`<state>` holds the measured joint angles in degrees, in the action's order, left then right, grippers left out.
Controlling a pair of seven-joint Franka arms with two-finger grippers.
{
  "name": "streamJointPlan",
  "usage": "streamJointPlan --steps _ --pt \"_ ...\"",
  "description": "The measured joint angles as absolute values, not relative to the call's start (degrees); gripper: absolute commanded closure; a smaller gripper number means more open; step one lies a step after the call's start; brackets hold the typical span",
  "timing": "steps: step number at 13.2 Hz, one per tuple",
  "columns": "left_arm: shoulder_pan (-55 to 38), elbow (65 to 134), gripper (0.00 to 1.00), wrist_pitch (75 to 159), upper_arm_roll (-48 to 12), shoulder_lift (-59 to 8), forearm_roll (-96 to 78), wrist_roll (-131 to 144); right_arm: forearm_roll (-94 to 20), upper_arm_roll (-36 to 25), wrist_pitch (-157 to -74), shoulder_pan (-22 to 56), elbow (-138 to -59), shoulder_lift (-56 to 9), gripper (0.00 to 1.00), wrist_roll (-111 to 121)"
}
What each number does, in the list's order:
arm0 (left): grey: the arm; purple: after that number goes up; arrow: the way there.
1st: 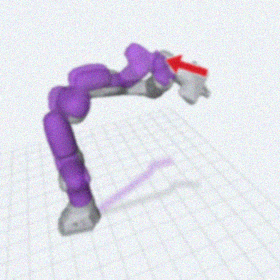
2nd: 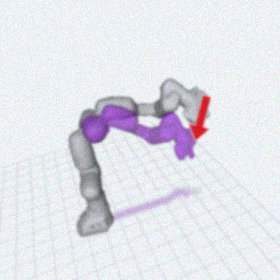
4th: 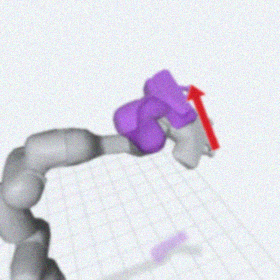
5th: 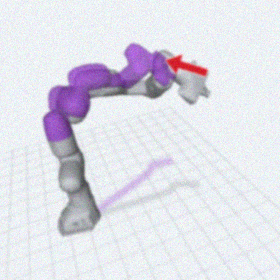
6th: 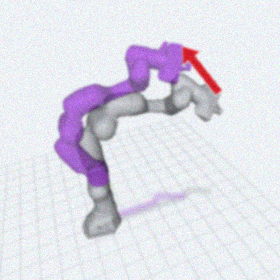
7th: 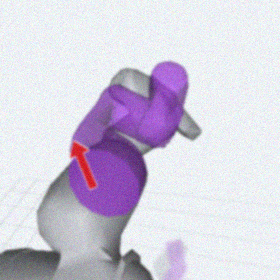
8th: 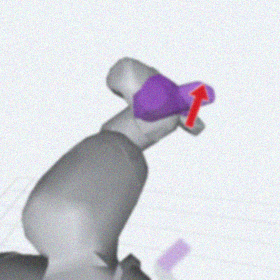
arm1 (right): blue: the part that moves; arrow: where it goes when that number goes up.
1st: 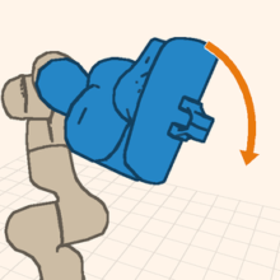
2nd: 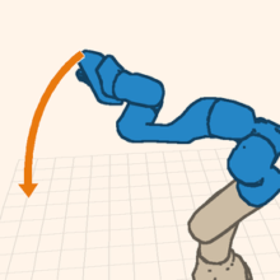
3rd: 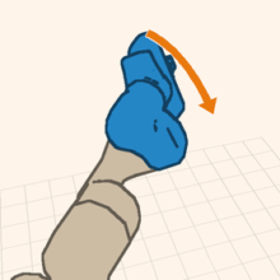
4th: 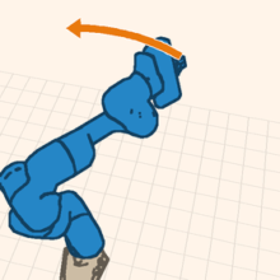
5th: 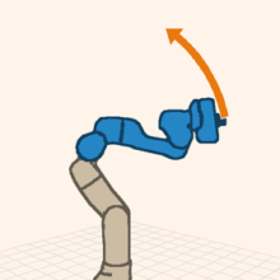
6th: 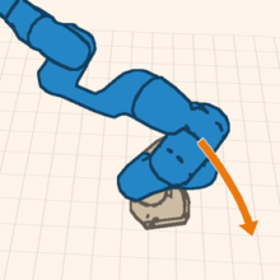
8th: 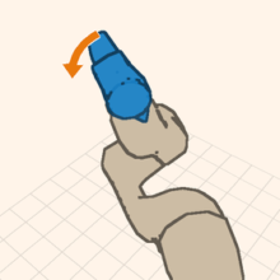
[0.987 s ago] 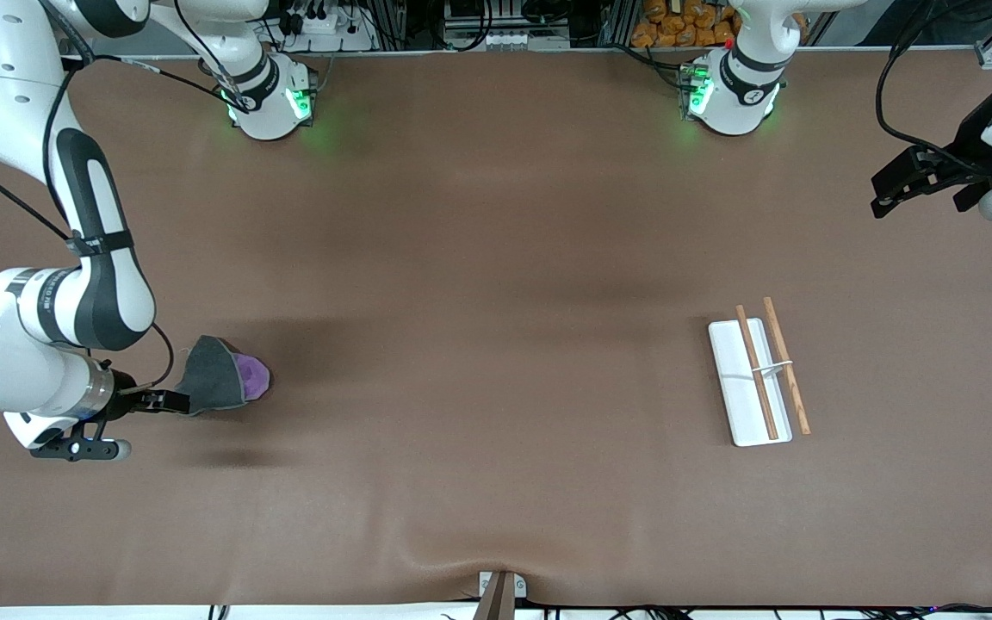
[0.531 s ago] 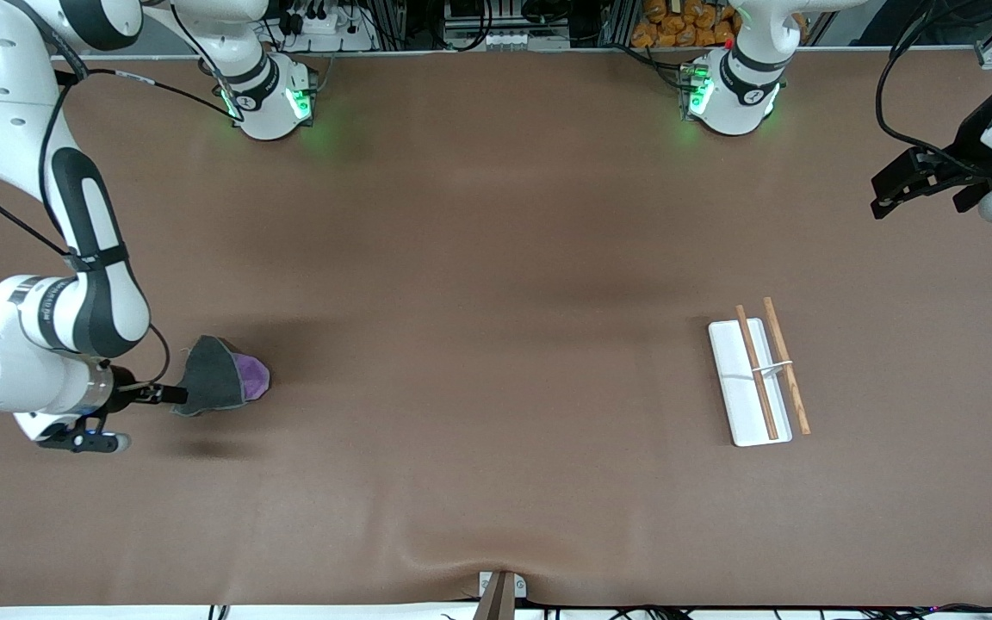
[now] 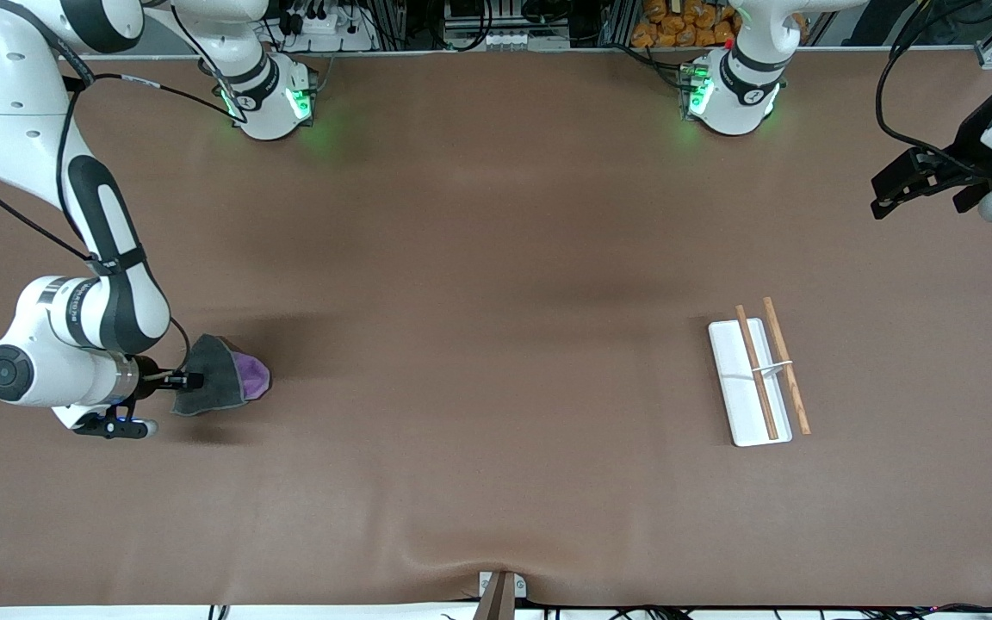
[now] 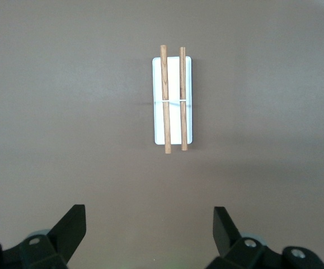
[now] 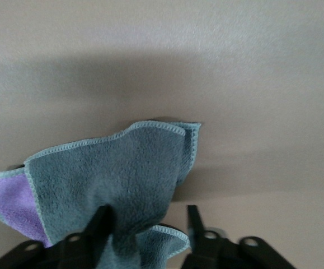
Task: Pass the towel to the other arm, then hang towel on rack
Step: 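Grasp the towel with the right gripper and lift it, then carry the towel toward the middle while the left gripper approaches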
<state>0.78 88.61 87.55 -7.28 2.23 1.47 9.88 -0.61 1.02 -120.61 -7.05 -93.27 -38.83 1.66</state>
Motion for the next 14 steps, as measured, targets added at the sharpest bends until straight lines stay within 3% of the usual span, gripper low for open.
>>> streamJointPlan --steps 7,14 --pt "0.8 88.6 0.00 88.4 -7.3 1.4 1.5 9.9 -4.9 2.5 -119.3 -7.0 -93.3 -37.9 1.00 1.7" --pt "0.6 88.9 0.00 88.5 -7.7 1.3 1.5 9.9 -19.6 4.5 -103.7 -2.8 -85.8 -31.4 1.00 -1.1"
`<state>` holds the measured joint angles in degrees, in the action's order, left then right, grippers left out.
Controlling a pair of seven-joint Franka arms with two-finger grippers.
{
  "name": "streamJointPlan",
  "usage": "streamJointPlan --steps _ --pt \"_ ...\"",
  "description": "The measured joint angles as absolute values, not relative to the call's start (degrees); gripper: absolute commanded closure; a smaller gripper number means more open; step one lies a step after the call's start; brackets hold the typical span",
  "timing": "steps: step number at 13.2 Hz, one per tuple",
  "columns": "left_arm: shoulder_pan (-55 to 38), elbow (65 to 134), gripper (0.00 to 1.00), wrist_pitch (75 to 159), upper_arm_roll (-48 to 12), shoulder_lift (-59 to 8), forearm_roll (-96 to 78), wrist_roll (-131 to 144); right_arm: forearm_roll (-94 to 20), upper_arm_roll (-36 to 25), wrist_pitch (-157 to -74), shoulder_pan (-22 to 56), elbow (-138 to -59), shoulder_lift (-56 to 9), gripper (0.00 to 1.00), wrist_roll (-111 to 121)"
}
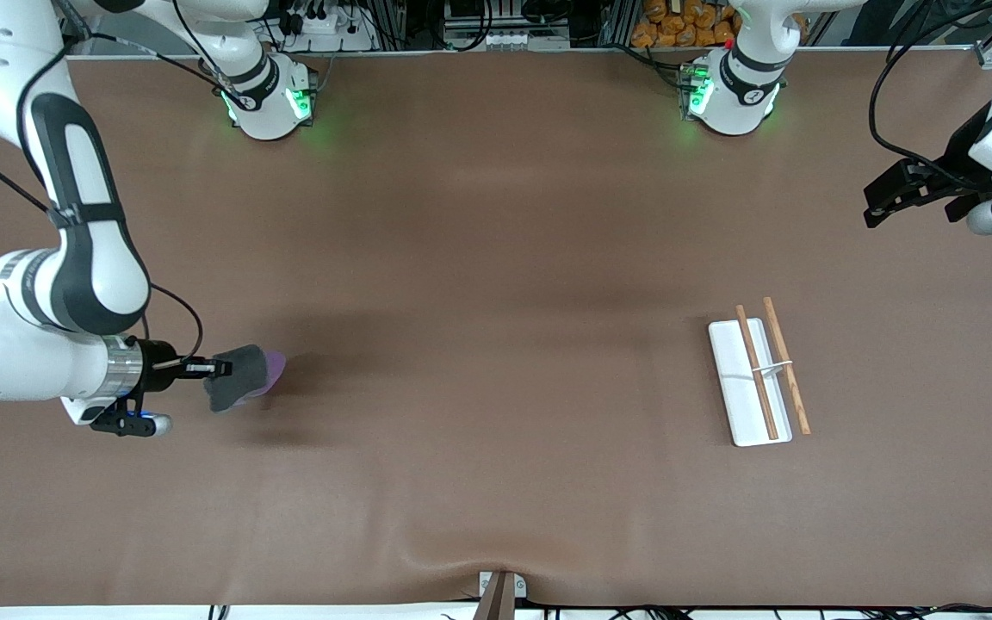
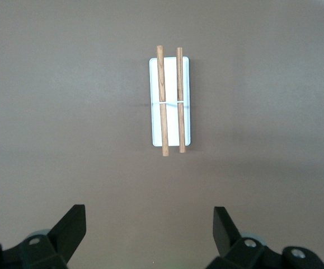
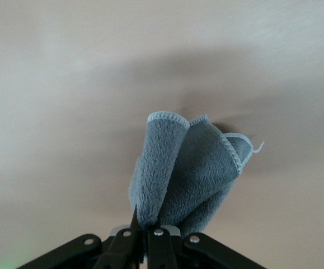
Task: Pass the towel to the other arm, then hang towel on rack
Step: 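Carry the towel toward the middle while the left gripper approaches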
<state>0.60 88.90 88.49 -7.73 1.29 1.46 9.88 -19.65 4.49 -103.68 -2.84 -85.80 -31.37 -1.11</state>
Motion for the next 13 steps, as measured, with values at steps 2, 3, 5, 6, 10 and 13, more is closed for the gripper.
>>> streamJointPlan --steps 2,3,5,6,10,13 --pt "0.5 89.1 0.00 88.5 -7.8 1.3 1.4 9.9 -24.8 4.6 -102.0 -0.8 -84.7 -31.3 1.00 -4.7" --pt "0.4 89.2 0.00 88.5 -7.8 1.3 1.4 9.9 -26.5 4.7 -102.0 0.7 -84.4 -31.3 1.00 -7.2" --pt "0.3 89.2 0.00 88.5 -7.9 1.3 1.4 9.9 -28.4 4.9 -102.0 4.6 -83.5 -31.0 1.00 -13.4" --pt "0.1 89.2 0.00 88.6 -7.9 1.3 1.4 9.9 -28.8 4.9 -102.0 7.0 -82.9 -30.6 1.00 -16.7" --pt "-2.5 89.4 0.00 91.6 -8.0 -0.5 0.7 10.6 -29.0 5.1 -102.5 18.9 -78.1 -29.4 1.00 -27.7" --pt "-3.7 89.4 0.00 94.6 -8.1 -3.9 -5.8 13.5 -28.9 4.9 -107.1 26.9 -76.2 -29.1 1.00 -29.7"
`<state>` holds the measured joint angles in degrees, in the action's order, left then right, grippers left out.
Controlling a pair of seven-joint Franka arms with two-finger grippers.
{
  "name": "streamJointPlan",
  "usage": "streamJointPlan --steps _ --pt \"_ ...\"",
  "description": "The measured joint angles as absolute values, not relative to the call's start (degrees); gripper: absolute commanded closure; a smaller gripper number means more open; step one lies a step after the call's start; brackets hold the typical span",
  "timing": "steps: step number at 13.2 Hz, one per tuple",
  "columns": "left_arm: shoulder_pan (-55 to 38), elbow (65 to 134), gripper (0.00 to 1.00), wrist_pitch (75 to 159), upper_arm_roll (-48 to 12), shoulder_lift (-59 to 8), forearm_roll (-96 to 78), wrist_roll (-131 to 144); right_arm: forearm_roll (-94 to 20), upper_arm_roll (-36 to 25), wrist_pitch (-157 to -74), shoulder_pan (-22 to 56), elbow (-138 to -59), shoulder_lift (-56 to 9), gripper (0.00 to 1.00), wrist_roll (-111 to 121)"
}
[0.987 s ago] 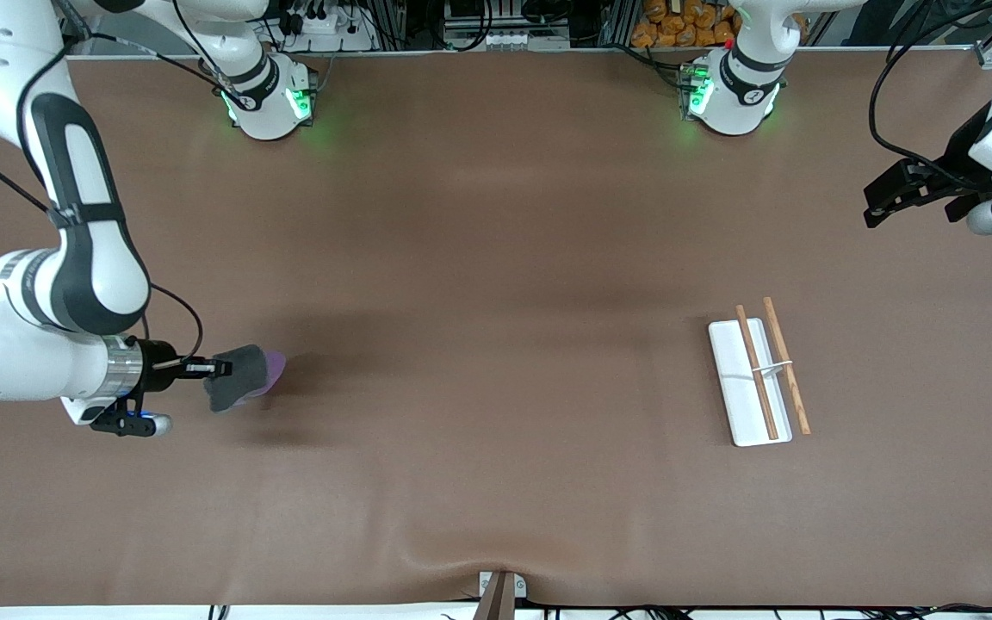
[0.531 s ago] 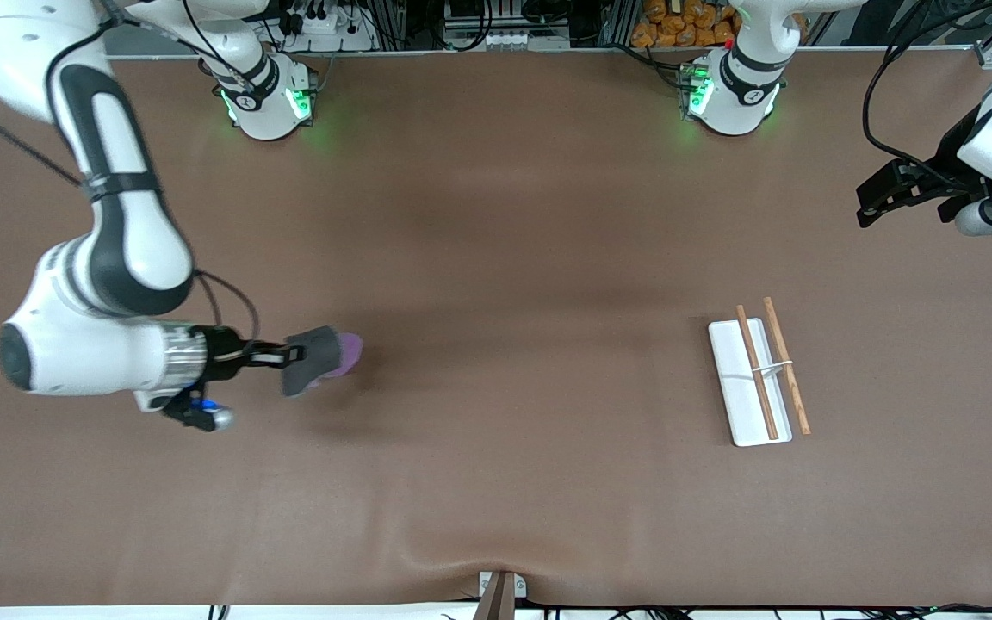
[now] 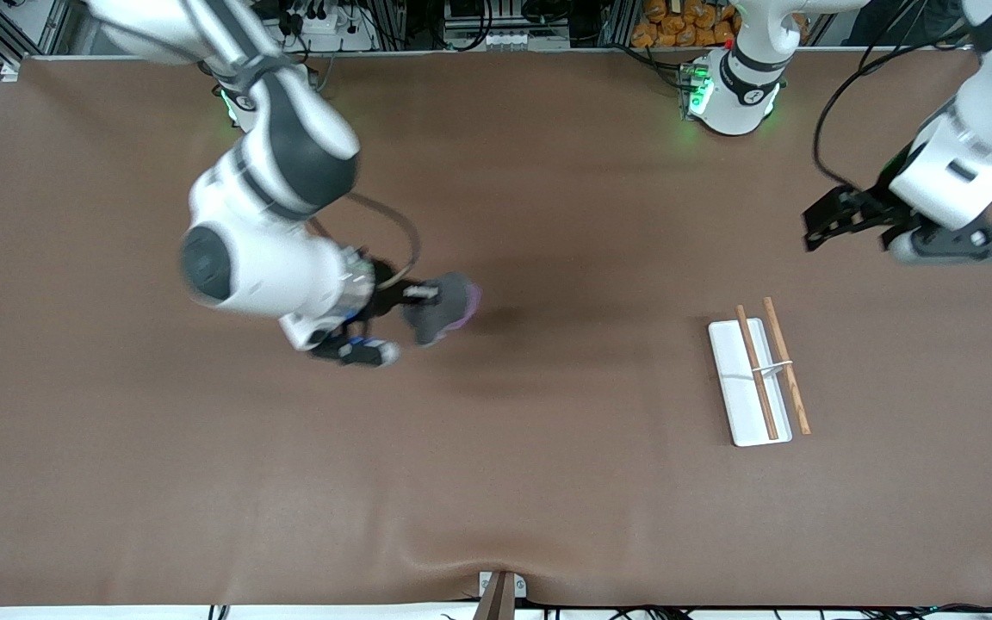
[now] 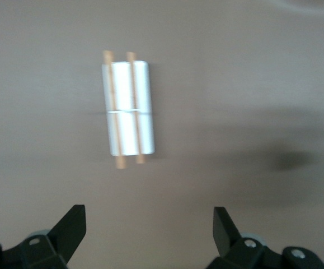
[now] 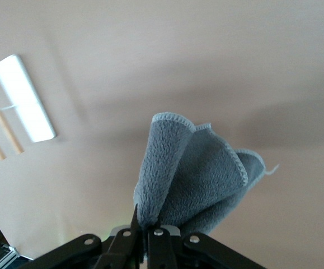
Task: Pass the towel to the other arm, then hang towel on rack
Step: 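Carry the towel toward the middle while the left gripper approaches, then grasp the towel's purple edge with the left gripper beside the right gripper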
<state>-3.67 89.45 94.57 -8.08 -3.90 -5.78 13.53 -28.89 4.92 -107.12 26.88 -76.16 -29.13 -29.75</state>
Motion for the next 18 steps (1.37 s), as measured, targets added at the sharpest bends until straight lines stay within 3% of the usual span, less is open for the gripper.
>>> streamJointPlan --steps 7,18 --pt "-3.2 89.9 0.00 96.6 -7.6 -14.4 -24.8 14.2 -21.0 4.6 -121.9 43.1 -75.8 -29.1 1.00 -35.0" --pt "-3.6 97.9 0.00 96.5 -7.8 -22.4 -46.7 18.8 -20.7 4.5 -127.2 44.6 -75.8 -29.2 1.00 -38.0"
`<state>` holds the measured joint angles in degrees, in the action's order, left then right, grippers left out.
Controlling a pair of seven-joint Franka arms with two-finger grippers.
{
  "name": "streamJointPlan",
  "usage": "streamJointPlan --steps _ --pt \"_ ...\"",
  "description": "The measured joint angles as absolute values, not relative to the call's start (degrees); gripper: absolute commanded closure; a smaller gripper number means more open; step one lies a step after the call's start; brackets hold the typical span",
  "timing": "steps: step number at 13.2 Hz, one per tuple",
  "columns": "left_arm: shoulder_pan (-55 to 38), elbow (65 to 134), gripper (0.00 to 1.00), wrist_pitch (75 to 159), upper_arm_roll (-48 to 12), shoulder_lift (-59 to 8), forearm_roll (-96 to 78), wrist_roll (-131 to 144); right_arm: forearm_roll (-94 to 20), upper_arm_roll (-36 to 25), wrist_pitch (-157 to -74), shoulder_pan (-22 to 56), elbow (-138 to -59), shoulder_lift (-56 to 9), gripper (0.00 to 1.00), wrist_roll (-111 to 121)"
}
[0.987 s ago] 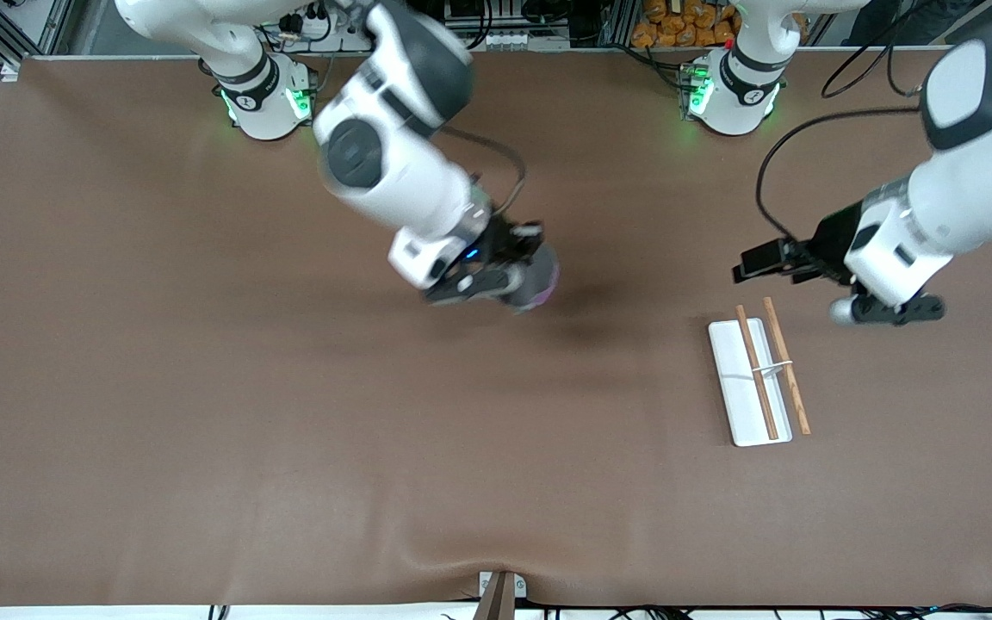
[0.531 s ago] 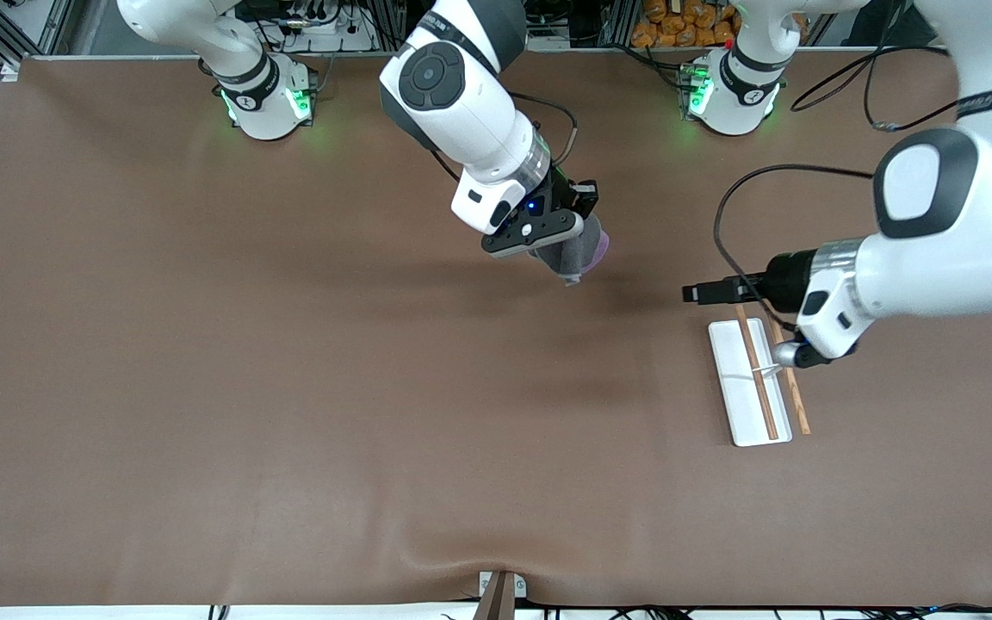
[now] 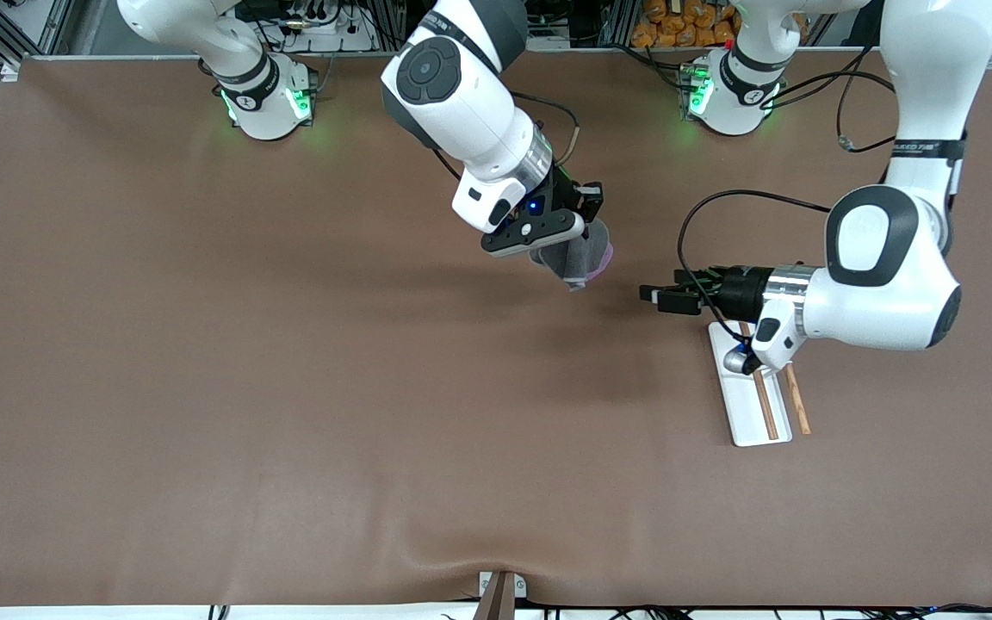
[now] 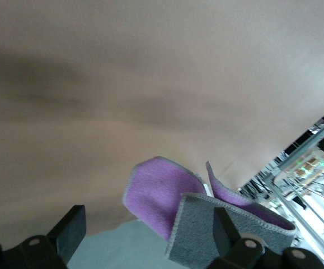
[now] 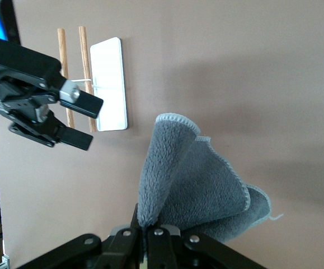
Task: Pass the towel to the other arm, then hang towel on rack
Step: 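Grasp the towel's purple edge with the left gripper beside the right gripper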
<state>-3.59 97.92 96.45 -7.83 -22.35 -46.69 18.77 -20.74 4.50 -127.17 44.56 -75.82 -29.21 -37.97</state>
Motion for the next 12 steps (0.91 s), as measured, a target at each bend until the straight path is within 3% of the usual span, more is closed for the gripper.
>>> streamJointPlan --steps 7,12 --pt "-4.8 100.5 0.00 96.4 -10.1 -25.0 -57.2 16.8 -20.7 4.5 -127.4 44.6 -75.8 -29.4 1.00 -38.0" --pt "-4.4 104.0 0.14 96.4 -10.2 -25.4 -60.5 6.4 -20.4 4.5 -127.5 44.6 -75.8 -29.4 1.00 -38.0"
